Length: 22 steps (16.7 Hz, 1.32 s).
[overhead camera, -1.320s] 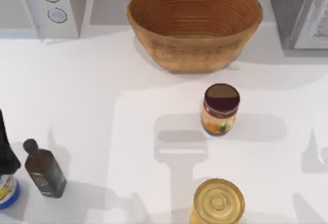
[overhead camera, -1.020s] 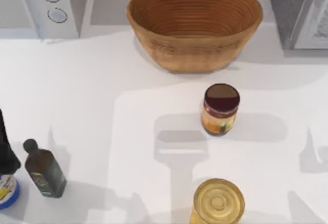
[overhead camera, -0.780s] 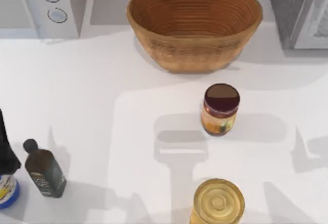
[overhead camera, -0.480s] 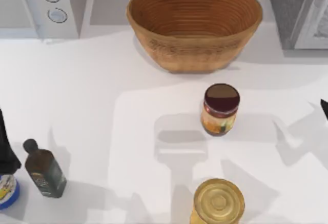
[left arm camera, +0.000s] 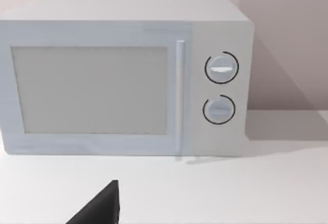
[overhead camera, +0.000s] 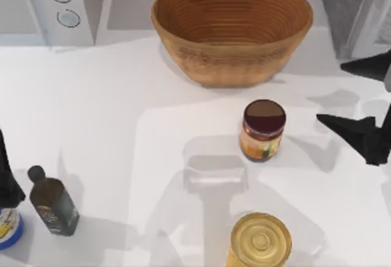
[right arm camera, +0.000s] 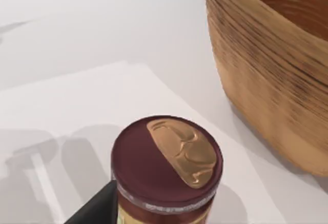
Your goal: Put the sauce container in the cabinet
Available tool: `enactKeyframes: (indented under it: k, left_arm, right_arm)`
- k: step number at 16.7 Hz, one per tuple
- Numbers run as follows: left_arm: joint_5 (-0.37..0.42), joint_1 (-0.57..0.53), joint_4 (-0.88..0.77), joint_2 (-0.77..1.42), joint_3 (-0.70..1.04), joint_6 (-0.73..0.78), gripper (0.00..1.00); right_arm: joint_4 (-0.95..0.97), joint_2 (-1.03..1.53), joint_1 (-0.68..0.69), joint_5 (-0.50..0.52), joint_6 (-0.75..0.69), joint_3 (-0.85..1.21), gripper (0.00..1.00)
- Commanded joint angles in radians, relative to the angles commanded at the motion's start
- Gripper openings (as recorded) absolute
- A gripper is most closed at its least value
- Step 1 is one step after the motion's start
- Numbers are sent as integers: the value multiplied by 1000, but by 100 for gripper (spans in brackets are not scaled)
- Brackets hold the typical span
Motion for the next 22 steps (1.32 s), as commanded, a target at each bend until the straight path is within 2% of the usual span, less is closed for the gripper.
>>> enactKeyframes:
  k: [5, 10, 14, 19, 22]
  left_arm:
    - [0, 0, 0, 0, 0, 0, 100]
    - [0, 0, 0, 0, 0, 0, 100]
    - [0, 0, 0, 0, 0, 0, 100]
    - [0, 0, 0, 0, 0, 0, 100]
    - [0, 0, 0, 0, 0, 0, 100]
  right_arm:
    - [79, 447, 12, -282, -173, 193, 100]
    - [134, 756, 20, -477, -292, 327, 100]
    - [149, 843, 22, -531, -325, 364, 100]
    - [149, 841, 17, -529, -322, 360, 100]
    - [219, 857, 30, -525, -267, 366, 100]
